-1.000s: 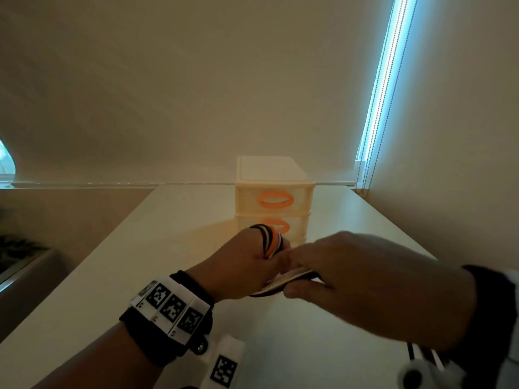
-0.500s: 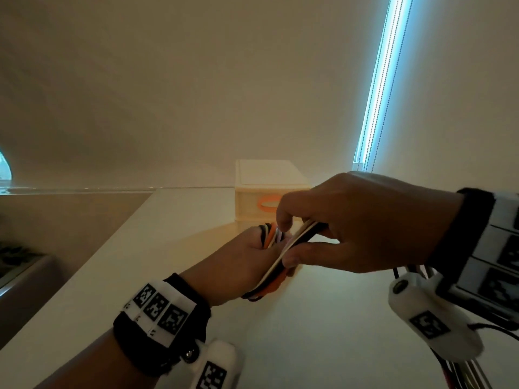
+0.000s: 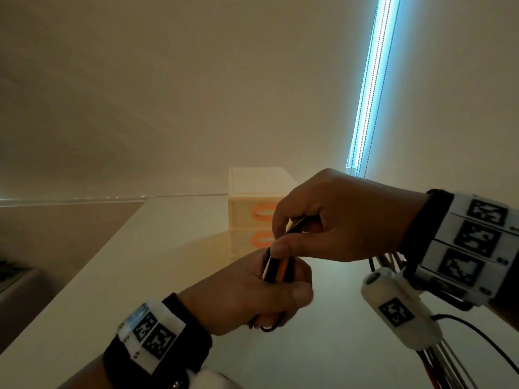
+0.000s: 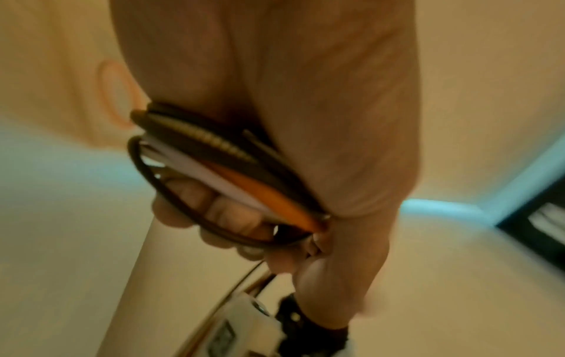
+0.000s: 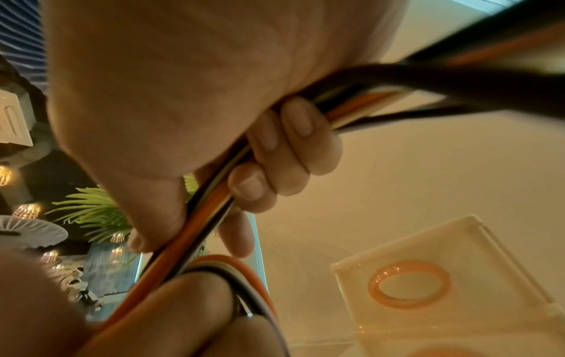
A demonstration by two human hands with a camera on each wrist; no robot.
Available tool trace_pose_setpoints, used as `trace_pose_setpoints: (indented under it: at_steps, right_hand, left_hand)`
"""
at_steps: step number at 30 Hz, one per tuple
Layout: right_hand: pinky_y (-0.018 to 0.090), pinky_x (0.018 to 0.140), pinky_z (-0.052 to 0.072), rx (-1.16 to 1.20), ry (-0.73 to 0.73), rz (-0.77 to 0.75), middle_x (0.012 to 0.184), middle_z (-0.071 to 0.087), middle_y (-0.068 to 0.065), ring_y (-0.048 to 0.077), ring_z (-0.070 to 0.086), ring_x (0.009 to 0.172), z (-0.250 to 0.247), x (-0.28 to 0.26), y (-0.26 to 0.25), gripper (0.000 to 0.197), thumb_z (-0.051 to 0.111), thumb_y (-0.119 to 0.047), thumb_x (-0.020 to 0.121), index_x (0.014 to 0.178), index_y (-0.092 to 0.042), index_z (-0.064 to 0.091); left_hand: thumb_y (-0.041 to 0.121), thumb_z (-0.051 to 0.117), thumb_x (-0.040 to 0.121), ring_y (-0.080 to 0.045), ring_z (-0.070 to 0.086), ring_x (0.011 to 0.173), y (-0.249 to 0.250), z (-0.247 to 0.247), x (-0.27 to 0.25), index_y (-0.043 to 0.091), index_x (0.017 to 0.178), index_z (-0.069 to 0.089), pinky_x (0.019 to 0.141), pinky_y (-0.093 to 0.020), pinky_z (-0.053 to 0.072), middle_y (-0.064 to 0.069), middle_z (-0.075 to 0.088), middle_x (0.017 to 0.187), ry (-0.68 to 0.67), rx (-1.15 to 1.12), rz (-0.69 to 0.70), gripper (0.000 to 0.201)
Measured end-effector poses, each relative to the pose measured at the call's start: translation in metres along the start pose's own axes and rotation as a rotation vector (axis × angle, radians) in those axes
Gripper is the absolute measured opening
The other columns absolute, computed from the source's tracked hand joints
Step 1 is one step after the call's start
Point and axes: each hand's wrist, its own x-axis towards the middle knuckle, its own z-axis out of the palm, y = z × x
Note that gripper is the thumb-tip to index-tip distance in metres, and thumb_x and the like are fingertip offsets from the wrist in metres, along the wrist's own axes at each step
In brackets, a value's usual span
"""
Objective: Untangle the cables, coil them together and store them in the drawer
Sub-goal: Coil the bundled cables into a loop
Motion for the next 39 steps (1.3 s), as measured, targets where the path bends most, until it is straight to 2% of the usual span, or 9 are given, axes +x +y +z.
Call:
trace_pose_setpoints:
  at_steps: [3, 8, 11, 19, 26, 30, 34, 37, 39]
  right_hand:
    - [0.031, 0.055, 0.052, 0.052, 0.038, -0.022, 0.068, 0.063, -0.01, 0.015, 0.062, 0.063, 0.008, 0.002, 0.002, 0.031, 0.06, -0.055, 0.091, 0.09, -0.027, 0.073]
    - [0.036, 0.054, 0.051, 0.134, 0.112, -0.001, 0.066, 0.064, -0.004, 0.021, 0.061, 0.06, 0.018, 0.005, 0.008, 0.035, 0.062, -0.057, 0.089, 0.086, -0.024, 0.074]
    - [0.039, 0.048, 0.049, 0.17, 0.182, -0.006, 0.058, 0.059, -0.001, 0.022, 0.056, 0.051, 0.024, 0.01, 0.01, 0.045, 0.058, -0.063, 0.088, 0.081, -0.021, 0.073]
    - [0.037, 0.048, 0.041, 0.233, 0.355, -0.054, 0.055, 0.05, 0.0, 0.019, 0.048, 0.047, 0.04, 0.01, 0.017, 0.061, 0.033, -0.048, 0.105, 0.07, -0.007, 0.06]
    - [0.026, 0.05, 0.027, 1.078, 0.239, 0.308, 0.054, 0.038, -0.004, 0.02, 0.032, 0.048, 0.073, 0.011, 0.008, 0.056, 0.041, -0.071, 0.087, 0.054, -0.027, 0.05]
    - [0.038, 0.067, 0.039, 1.327, 0.241, 0.381, 0.075, 0.05, 0.012, 0.032, 0.043, 0.072, 0.098, 0.001, 0.007, 0.071, 0.065, -0.084, 0.064, 0.081, -0.015, 0.065]
    - [0.054, 0.089, 0.038, 1.411, 0.287, 0.416, 0.105, 0.052, 0.019, 0.036, 0.046, 0.097, 0.107, -0.001, 0.006, 0.092, 0.061, -0.076, 0.076, 0.125, 0.001, 0.054]
    - [0.076, 0.097, 0.034, 1.425, 0.37, 0.435, 0.108, 0.055, 0.035, 0.052, 0.051, 0.096, 0.117, 0.005, -0.007, 0.052, 0.057, -0.063, 0.092, 0.117, -0.02, 0.068]
    - [0.068, 0.093, 0.048, 1.415, 0.456, 0.482, 0.104, 0.06, 0.042, 0.057, 0.059, 0.094, 0.125, 0.008, -0.015, 0.03, 0.048, -0.043, 0.103, 0.101, -0.03, 0.075]
  left_hand:
    - [0.025, 0.065, 0.085, -0.022, 0.039, 0.054, -0.003, 0.002, 0.001, 0.017, 0.061, 0.052, 0.056, -0.031, 0.032, -0.011, 0.043, 0.065, 0.021, -0.107, -0.037, 0.028]
    - [0.018, 0.06, 0.093, -0.025, 0.057, 0.062, -0.007, 0.007, 0.003, 0.019, 0.062, 0.057, 0.074, -0.044, 0.043, 0.002, 0.057, 0.059, -0.063, -0.309, -0.019, 0.031]
    - [0.021, 0.067, 0.094, -0.014, 0.056, 0.049, -0.006, 0.018, 0.002, 0.01, 0.063, 0.046, 0.06, -0.03, 0.051, -0.003, 0.05, 0.052, -0.192, -0.559, -0.028, 0.039]
    - [0.02, 0.066, 0.09, -0.018, 0.031, 0.034, 0.01, 0.026, -0.004, 0.01, 0.062, 0.037, 0.036, -0.027, 0.015, -0.005, 0.034, 0.044, -0.31, -0.761, -0.042, 0.042]
    - [0.037, 0.047, 0.102, -0.011, 0.028, 0.033, 0.027, 0.025, -0.005, 0.012, 0.061, 0.031, 0.041, -0.017, 0.027, 0.003, 0.03, 0.042, -0.259, -0.953, 0.181, 0.05]
    - [0.032, 0.042, 0.103, -0.01, 0.024, 0.034, 0.025, 0.025, -0.002, 0.015, 0.062, 0.03, 0.04, -0.018, 0.026, 0.004, 0.027, 0.043, -0.18, -1.016, 0.214, 0.045]
    - [0.028, 0.038, 0.102, -0.009, 0.022, 0.037, 0.026, 0.021, 0.002, 0.017, 0.065, 0.031, 0.04, -0.021, 0.022, 0.005, 0.025, 0.046, -0.087, -1.044, 0.224, 0.04]
    - [0.031, 0.032, 0.101, -0.008, 0.024, 0.038, 0.03, 0.014, 0.002, 0.018, 0.065, 0.031, 0.039, -0.021, 0.02, 0.007, 0.026, 0.047, -0.02, -1.056, 0.25, 0.039]
    - [0.033, 0.031, 0.102, -0.007, 0.023, 0.038, 0.032, 0.008, 0.001, 0.019, 0.064, 0.03, 0.039, -0.021, 0.021, 0.009, 0.025, 0.047, 0.013, -1.076, 0.268, 0.04]
